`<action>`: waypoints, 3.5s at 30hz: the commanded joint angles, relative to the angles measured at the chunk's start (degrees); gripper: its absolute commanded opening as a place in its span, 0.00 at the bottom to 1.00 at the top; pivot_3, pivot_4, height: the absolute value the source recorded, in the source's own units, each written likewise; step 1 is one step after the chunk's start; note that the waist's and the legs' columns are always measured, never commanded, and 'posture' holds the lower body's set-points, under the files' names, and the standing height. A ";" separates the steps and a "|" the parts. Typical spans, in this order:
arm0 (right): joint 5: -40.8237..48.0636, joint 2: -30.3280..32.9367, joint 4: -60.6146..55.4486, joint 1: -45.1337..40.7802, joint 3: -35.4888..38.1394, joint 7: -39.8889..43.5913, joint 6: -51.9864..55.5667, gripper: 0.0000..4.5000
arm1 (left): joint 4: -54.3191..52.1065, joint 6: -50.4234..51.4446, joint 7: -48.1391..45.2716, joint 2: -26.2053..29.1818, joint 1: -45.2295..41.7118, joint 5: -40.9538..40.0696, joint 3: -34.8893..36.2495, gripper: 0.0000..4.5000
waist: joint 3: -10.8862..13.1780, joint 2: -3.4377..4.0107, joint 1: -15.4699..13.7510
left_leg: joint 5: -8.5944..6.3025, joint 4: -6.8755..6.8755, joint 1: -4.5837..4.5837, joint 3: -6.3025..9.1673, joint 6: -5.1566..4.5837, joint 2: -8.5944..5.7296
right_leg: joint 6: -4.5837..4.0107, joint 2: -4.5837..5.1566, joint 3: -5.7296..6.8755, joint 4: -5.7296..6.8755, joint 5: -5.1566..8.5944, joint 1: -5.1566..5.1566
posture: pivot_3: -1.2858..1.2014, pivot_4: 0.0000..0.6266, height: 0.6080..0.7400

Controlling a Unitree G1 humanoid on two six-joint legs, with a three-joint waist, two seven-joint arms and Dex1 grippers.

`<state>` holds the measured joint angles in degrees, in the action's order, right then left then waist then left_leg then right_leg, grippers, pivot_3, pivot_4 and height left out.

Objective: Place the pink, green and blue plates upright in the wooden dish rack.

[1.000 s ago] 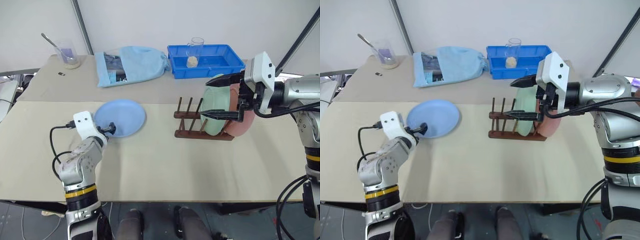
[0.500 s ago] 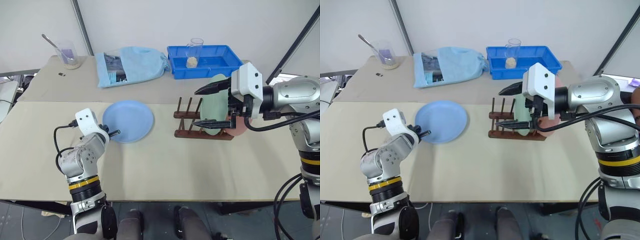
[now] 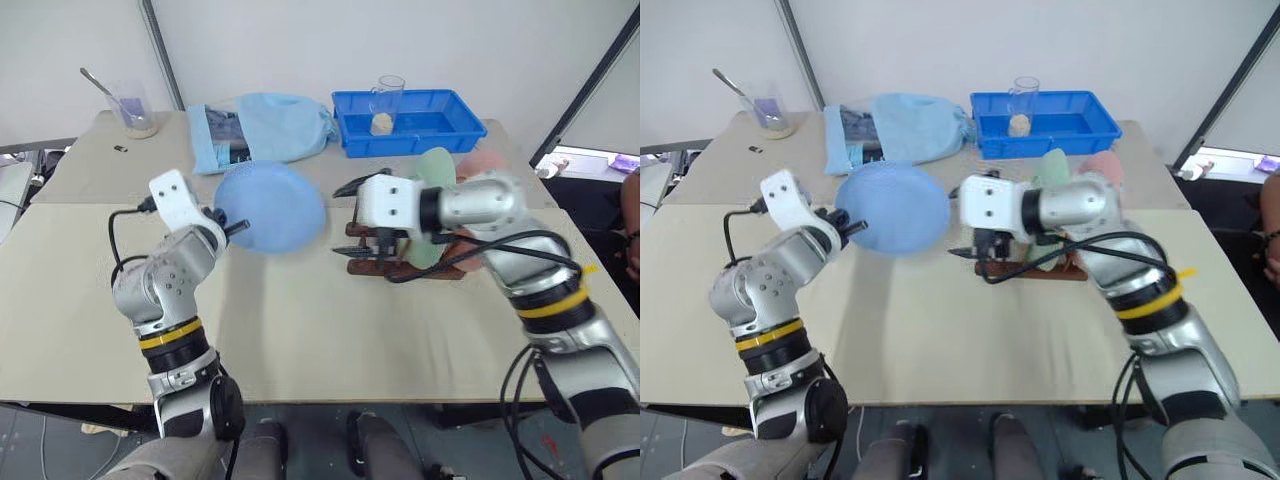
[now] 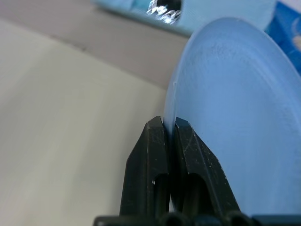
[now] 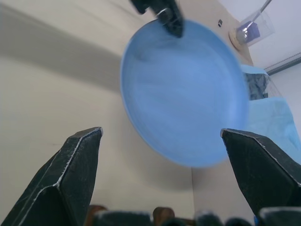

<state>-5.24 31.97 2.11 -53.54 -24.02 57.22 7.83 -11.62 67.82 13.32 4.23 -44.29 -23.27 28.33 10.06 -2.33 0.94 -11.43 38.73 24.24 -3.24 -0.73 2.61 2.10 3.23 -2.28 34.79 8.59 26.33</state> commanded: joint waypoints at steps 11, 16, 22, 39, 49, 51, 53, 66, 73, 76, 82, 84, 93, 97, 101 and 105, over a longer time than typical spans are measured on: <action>-15.43 -8.59 14.37 -5.78 -5.72 -9.15 -12.90 0.88 | -6.69 7.32 2.94 -2.36 -6.04 -3.12 4.30 0.00 | 0.02 -0.04 0.09 | 0.00 0.00 0.04 0.05 0.01 -0.01 | -0.04 0.00 0.02 0.01 -0.07 0.02 | 0.52 0.24 0.85; -18.51 -10.08 17.17 -6.37 -5.98 -11.66 -15.65 0.50 | -7.90 10.09 2.85 -2.49 -6.48 -3.36 6.43 0.00 | 0.03 -0.04 0.29 | 0.00 -0.01 0.01 0.07 0.01 0.00 | -0.05 -0.03 0.02 0.07 -0.07 0.03 | 0.52 0.24 0.85; -20.03 -10.68 18.21 -6.49 -5.34 -13.55 -18.42 0.05 | -9.00 13.85 0.05 -0.26 -5.02 -4.24 6.83 0.08 | 0.03 -0.05 0.52 | 0.00 -0.01 0.01 0.08 0.01 0.00 | -0.05 -0.02 0.01 0.07 -0.06 0.03 | 0.52 0.24 0.85; -23.98 -9.47 21.80 -7.16 -4.72 -19.04 -26.81 0.00 | 3.88 1.41 -37.20 26.11 4.89 -17.76 9.39 0.99 | 0.05 -0.09 1.87 | 0.00 -0.12 -0.05 0.07 0.06 0.04 | -0.18 0.00 0.04 0.13 -0.03 0.08 | 0.52 0.24 0.85; -19.52 -10.07 20.95 -7.13 -0.03 -20.56 -26.22 0.00 | 3.75 -15.26 -54.44 33.13 14.67 -19.51 4.58 0.99 | 0.06 -0.12 1.67 | 0.02 -0.32 0.01 -0.04 0.06 0.07 | -0.64 0.05 0.08 0.12 -0.04 0.25 | 0.52 0.24 0.85; -14.11 -11.63 18.67 -6.07 3.24 -18.83 -23.28 0.00 | 3.80 -22.41 -57.04 34.82 17.45 -14.92 0.68 0.99 | 0.06 -0.13 1.66 | 0.02 -0.35 0.01 -0.04 0.06 0.08 | -0.65 0.04 0.10 0.13 -0.03 0.28 | 0.52 0.24 0.85; -7.90 -13.15 15.59 -4.76 6.54 -16.27 -18.85 0.00 | 4.57 -28.87 -58.96 36.13 18.74 -11.03 -2.72 0.99 | 0.06 -0.14 1.59 | 0.02 -0.39 0.01 -0.04 0.06 0.12 | -0.71 0.00 0.10 0.16 -0.01 0.32 | 0.52 0.24 0.85; 22.51 -14.39 -18.33 8.28 23.61 -17.15 20.66 0.00 | -2.41 -44.67 -68.38 36.13 17.30 -5.50 -19.45 0.99 | 0.05 -0.15 0.02 | 0.02 -0.44 0.07 -0.12 0.06 0.20 | -0.79 -0.02 0.15 0.20 0.16 0.42 | 0.52 0.24 0.85; 31.80 -13.58 -31.77 14.23 31.07 -26.65 35.90 0.00 | -1.56 -45.76 -69.98 35.24 16.38 -5.48 -21.84 0.99 | 0.05 -0.15 0.10 | 0.03 -0.43 0.01 -0.12 0.05 0.23 | -0.54 -0.09 0.12 0.25 0.35 0.41 | 0.52 0.24 0.85; 35.36 -14.01 -34.53 15.92 33.11 -30.07 40.75 0.00 | -1.30 -46.33 -70.87 34.76 15.65 -5.49 -22.89 0.99 | 0.05 -0.15 0.00 | 0.03 -0.43 0.02 -0.12 0.05 0.22 | -0.64 -0.08 0.12 0.24 0.41 0.41 | 0.52 0.24 0.85; 43.64 -14.15 -36.12 18.03 37.90 -34.92 49.01 0.00 | -1.25 -46.01 -74.94 35.40 14.63 -6.78 -24.48 0.99 | 0.05 -0.15 0.07 | 0.03 -0.42 0.04 -0.12 0.04 0.20 | -0.64 -0.07 0.10 0.21 0.42 0.39 | 0.52 0.24 0.85; 46.88 -13.98 -36.57 18.19 39.52 -36.59 52.25 0.00 | -1.27 -46.15 -76.00 35.74 14.41 -6.76 -24.89 0.99 | 0.05 -0.15 0.09 | 0.03 -0.42 0.04 -0.12 0.04 0.21 | -0.64 -0.08 0.08 0.20 0.42 0.39 | 0.52 0.24 0.85; 55.16 -14.93 -37.57 19.43 42.18 -44.91 58.65 0.00 | -0.32 -47.80 -76.81 34.77 13.88 -5.93 -25.60 0.99 | 0.05 -0.15 0.10 | 0.03 -0.42 0.04 -0.09 0.04 0.22 | -0.63 -0.10 0.07 0.20 0.43 0.38 | 0.52 0.24 0.85; 54.77 -14.50 -36.88 19.76 41.51 -47.54 57.60 0.00 | 0.51 -48.56 -77.02 34.57 13.43 -5.57 -25.80 0.99 | 0.05 -0.15 0.12 | 0.03 -0.42 0.03 -0.09 0.04 0.21 | -0.63 -0.10 0.06 0.18 0.43 0.36 | 0.52 0.24 0.85; 55.56 -14.64 -35.87 19.55 41.55 -49.41 58.04 0.00 | 0.80 -49.14 -76.90 34.46 13.41 -5.53 -25.91 0.99 | 0.05 -0.15 0.15 | 0.03 -0.42 0.03 -0.08 0.03 0.21 | -0.63 -0.11 0.06 0.19 0.43 0.36 | 0.52 0.24 0.85; 57.17 -15.20 -34.03 18.49 41.93 -51.87 59.53 0.00 | 0.79 -49.44 -76.81 34.38 13.52 -5.51 -26.01 0.99 | 0.05 -0.15 0.16 | 0.03 -0.42 0.04 -0.08 0.03 0.21 | -0.63 -0.11 0.05 0.17 0.43 0.36 | 0.52 0.24 0.85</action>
<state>50.43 16.63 -31.34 -33.52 16.54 6.43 66.91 -10.26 19.62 -63.59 38.59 -29.76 -29.07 2.00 10.11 -2.48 1.10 -11.40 38.31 24.28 -3.33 -0.70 2.82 1.47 3.12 -2.24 34.95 9.02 26.68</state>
